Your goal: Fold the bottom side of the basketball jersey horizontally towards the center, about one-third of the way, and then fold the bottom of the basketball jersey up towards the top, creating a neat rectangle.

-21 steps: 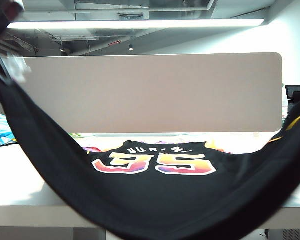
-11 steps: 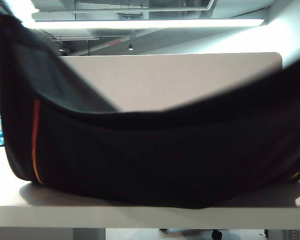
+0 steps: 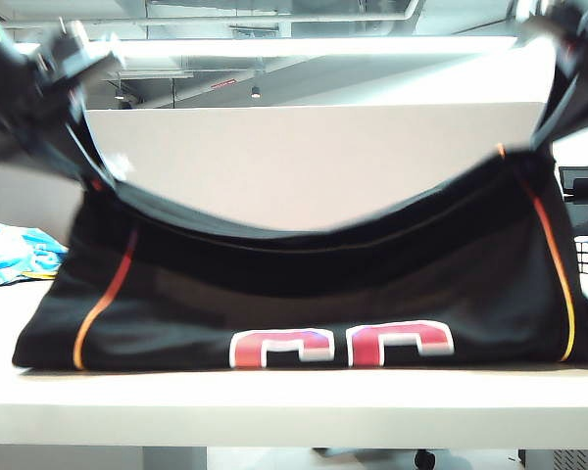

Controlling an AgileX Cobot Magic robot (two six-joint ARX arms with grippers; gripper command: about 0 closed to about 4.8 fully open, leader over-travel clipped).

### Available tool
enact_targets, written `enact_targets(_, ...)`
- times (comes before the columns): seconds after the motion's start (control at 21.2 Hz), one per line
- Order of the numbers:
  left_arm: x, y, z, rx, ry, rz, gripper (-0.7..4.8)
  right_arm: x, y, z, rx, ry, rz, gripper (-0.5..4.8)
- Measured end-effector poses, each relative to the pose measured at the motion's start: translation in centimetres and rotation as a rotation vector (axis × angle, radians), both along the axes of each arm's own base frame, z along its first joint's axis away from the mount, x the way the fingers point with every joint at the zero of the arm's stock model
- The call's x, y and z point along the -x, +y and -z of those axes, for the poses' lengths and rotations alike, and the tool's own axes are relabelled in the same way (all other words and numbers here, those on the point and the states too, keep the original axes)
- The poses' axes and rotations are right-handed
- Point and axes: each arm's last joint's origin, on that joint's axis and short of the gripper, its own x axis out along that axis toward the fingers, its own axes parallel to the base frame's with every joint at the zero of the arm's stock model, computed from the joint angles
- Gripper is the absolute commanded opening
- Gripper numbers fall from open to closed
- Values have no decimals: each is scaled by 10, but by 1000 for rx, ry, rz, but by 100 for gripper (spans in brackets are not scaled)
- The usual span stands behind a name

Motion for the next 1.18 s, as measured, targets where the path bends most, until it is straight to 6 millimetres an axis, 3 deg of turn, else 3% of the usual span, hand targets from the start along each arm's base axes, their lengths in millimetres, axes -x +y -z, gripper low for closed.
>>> enact_targets(0.14, -31, 0, 20, 7, -53, 12, -5, -36, -8, 23, -23, 55, 1, -6)
enact_targets(0.24, -42, -4, 27, 3, -109, 29, 2, -44, -11, 34, -30, 82, 4, 34)
enact_targets(0.33, -51, -5, 32, -3, -150, 36, 70, -53, -14, 44, -34, 84, 6, 164)
enact_targets(0.38, -54, -6, 34, -10, -171, 40, 139, -58, -16, 49, -36, 76, 7, 234)
enact_targets(0.52, -68, -5, 31, -53, -259, 54, 184, -66, -22, 51, -54, 18, 9, 234)
enact_targets(0.61, -72, -1, 24, -81, -299, 56, 253, -69, -29, 46, -60, -32, 13, 233)
enact_targets(0.66, -75, 1, 19, -98, -329, 57, 252, -70, -37, 40, -85, -45, 13, 233)
enact_targets(0.76, -71, 8, 9, -92, -273, 34, 251, -63, -47, 30, -120, 5, 20, 233)
enact_targets(0.9, -59, 13, 0, -100, -139, 25, 247, -45, -48, 33, -129, 140, -7, 229)
enact_targets(1.04, -35, 15, 28, -94, 226, 82, 244, -17, -45, 47, -154, 265, -19, 230)
enact_targets(1.18, -25, 14, 38, -88, 336, 115, 244, 2, -42, 58, -164, 298, -19, 230)
